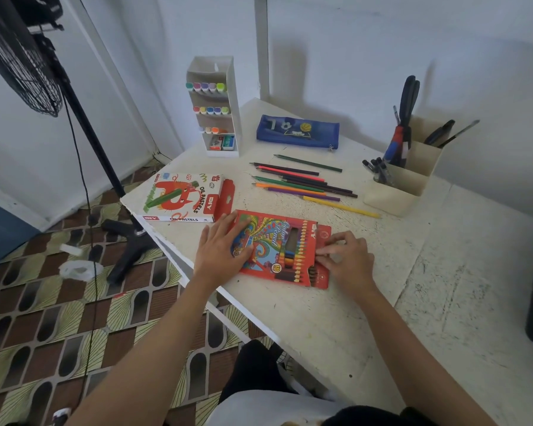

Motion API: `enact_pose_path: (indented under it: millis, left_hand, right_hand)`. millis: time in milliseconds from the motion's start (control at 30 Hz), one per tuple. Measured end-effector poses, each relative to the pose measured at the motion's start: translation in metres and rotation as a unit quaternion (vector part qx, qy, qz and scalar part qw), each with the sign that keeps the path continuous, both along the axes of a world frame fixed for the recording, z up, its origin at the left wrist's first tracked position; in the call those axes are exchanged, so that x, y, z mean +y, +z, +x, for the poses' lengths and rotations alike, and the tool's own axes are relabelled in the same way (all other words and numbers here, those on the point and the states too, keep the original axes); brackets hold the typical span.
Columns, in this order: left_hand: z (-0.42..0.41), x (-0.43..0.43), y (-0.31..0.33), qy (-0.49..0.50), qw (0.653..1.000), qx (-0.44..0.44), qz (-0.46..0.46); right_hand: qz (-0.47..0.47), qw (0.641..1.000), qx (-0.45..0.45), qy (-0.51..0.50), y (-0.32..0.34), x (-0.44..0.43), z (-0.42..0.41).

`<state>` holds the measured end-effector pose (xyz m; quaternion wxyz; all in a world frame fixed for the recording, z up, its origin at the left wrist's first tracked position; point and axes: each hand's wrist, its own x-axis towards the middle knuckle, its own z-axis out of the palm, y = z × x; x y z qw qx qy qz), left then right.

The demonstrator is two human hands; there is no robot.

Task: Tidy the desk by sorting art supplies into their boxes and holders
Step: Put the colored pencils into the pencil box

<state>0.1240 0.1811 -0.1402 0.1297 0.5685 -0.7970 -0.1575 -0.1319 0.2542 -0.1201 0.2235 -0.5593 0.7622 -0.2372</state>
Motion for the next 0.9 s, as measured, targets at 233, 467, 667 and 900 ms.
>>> enact_pose_path:
  millis: [233,467,667,900]
  left_hand:
    - [0.000,0.000,0.000,-0.001,1.000,-0.001,0.000]
    - [0.000,0.000,0.001,-0.002,1.000,-0.005,0.003]
    - [0.001,0.001,-0.001,0.001,1.000,0.003,0.001]
    - [0.000,-0.001,-0.001,0.002,1.000,-0.002,-0.003]
  right_hand:
    - [0.015,1.000,0.003,0.021,0.000,-0.003,-0.003]
    - [-0.058,0.996,-0.070,-0.011,0.019,-0.024,-0.036]
    - [-0.111,0.994,0.009,-0.006,0.028,-0.059,-0.064]
    - [-0.066,0.994,0.065,0.053,0.029,-0.095,-0.038]
